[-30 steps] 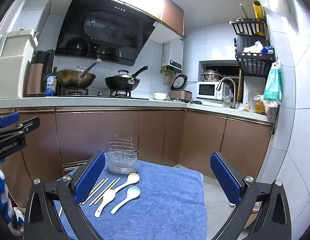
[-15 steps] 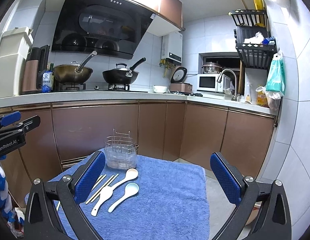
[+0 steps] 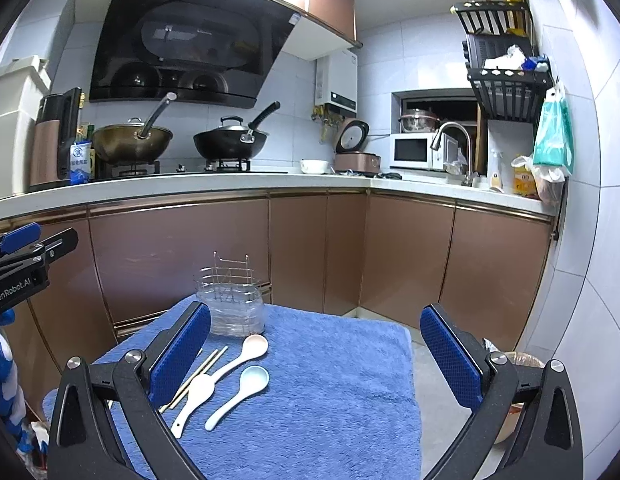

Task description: Organize utensils

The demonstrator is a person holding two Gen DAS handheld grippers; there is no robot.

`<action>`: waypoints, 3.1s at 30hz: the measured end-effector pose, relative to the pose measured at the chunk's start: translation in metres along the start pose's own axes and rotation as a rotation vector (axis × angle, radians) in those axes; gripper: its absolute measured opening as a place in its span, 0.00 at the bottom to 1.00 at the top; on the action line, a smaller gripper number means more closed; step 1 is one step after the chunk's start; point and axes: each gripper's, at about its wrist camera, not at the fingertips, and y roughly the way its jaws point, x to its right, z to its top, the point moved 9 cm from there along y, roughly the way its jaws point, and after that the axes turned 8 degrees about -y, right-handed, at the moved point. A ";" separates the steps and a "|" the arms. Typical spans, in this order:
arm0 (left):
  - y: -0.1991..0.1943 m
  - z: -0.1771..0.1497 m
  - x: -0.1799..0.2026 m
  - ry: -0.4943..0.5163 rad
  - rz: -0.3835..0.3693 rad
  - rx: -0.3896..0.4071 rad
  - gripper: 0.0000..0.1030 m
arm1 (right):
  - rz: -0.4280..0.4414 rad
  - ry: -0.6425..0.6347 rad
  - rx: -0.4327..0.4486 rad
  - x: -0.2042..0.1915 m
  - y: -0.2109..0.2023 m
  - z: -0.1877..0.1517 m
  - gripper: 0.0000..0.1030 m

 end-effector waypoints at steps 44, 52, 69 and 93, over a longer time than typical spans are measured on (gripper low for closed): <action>0.275 -0.213 -0.014 -0.016 -0.174 -1.051 0.18 | 0.601 0.190 -0.569 -0.074 0.297 -0.137 0.44; 0.286 -0.225 -0.017 0.005 -0.159 -1.084 0.10 | 0.635 0.165 -0.606 -0.087 0.316 -0.146 0.43; 0.296 -0.247 -0.002 0.094 -0.153 -1.119 0.09 | 0.706 0.120 -0.701 -0.126 0.372 -0.162 0.35; 0.244 -0.128 -0.016 -0.050 -0.162 -0.680 0.05 | 0.464 0.001 -0.448 -0.088 0.314 -0.071 0.06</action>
